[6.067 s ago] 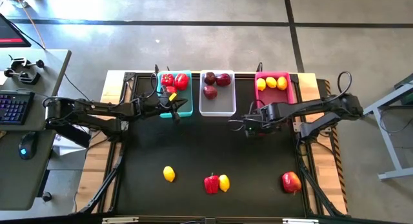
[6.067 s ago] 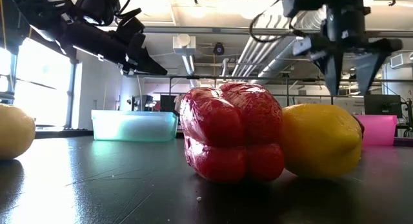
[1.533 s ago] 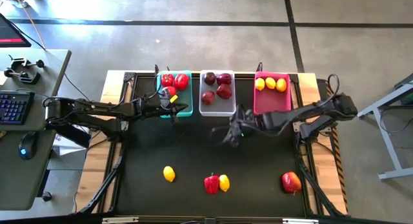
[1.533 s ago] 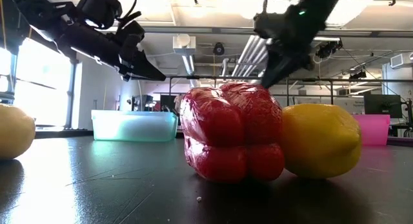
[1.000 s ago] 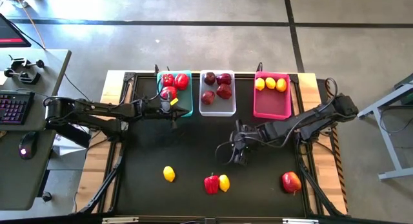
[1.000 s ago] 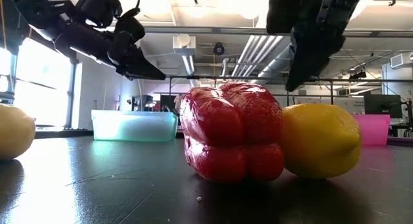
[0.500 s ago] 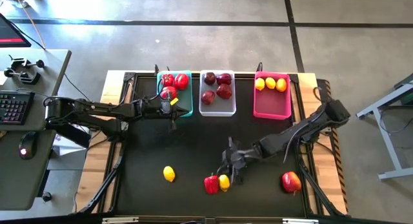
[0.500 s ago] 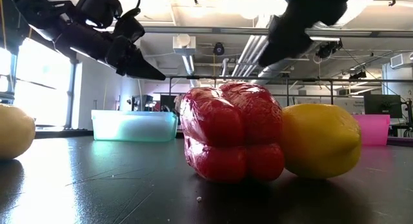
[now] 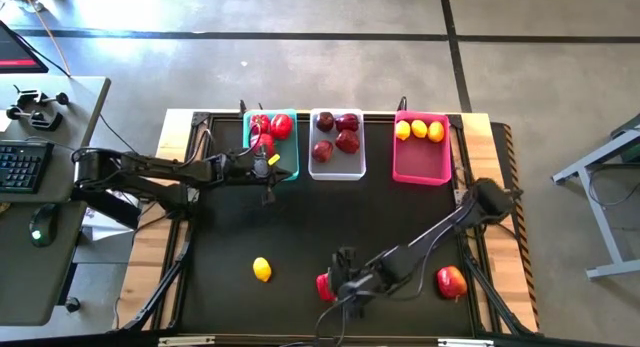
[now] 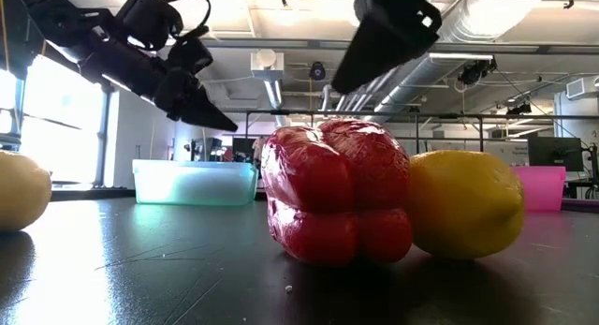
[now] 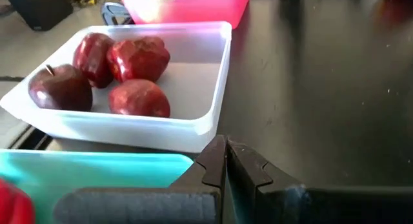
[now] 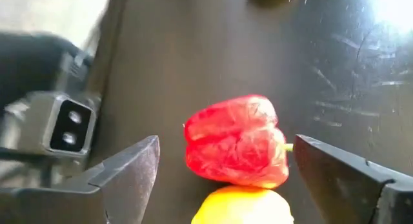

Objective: Sort produce into baskets
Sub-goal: Put the bell pepper into the green bin

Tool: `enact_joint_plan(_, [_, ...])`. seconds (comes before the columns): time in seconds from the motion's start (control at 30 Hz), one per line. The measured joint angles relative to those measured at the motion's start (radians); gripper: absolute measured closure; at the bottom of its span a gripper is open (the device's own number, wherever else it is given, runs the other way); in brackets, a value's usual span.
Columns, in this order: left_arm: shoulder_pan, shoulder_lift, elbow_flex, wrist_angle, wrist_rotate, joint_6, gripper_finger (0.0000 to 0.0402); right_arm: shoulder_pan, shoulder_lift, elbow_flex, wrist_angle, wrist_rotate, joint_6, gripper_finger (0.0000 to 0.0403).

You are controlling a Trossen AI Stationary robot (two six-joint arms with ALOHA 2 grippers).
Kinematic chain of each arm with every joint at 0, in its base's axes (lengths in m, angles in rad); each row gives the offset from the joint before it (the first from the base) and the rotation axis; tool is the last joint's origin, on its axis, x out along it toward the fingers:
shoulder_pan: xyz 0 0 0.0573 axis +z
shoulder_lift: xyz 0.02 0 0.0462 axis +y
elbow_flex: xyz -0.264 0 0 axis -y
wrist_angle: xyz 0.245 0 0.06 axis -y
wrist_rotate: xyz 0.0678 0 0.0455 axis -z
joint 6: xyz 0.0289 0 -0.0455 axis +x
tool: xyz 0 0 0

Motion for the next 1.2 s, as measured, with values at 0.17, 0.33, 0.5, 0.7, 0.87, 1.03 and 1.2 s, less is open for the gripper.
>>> enact_joint_plan(0.17, [0.000, 0.037, 0.000, 0.000, 0.000, -0.003, 0.0401, 0.002, 0.108, 0.147, -0.172, 0.043, 0.012, 0.0053])
enact_joint_plan(0.33, [0.000, 0.057, 0.000, -0.001, 0.000, -0.011, 0.0401, -0.006, 0.197, 0.250, -0.263, 0.060, 0.004, 0.0053])
enact_joint_plan(0.5, [0.000, 0.056, 0.000, 0.002, 0.000, -0.011, 0.0401, -0.007, 0.257, 0.296, -0.285, 0.060, -0.029, 0.0053])
enact_joint_plan(0.7, [0.000, 0.056, 0.000, 0.001, 0.000, -0.011, 0.0401, -0.017, 0.282, 0.304, -0.282, 0.011, -0.056, 0.0061])
enact_joint_plan(0.87, [0.000, 0.056, 0.000, 0.001, 0.001, -0.037, 0.0401, -0.043, 0.280, 0.321, -0.307, -0.051, -0.076, 0.0109])
enact_joint_plan(1.03, [-0.017, 0.056, 0.000, 0.002, 0.001, -0.069, 0.0401, -0.077, 0.285, 0.374, -0.359, -0.109, -0.106, 0.0173])
enact_joint_plan(1.2, [-0.052, 0.053, 0.000, 0.044, -0.004, -0.063, 0.0401, -0.111, 0.288, 0.454, -0.454, -0.024, -0.139, 0.0209])
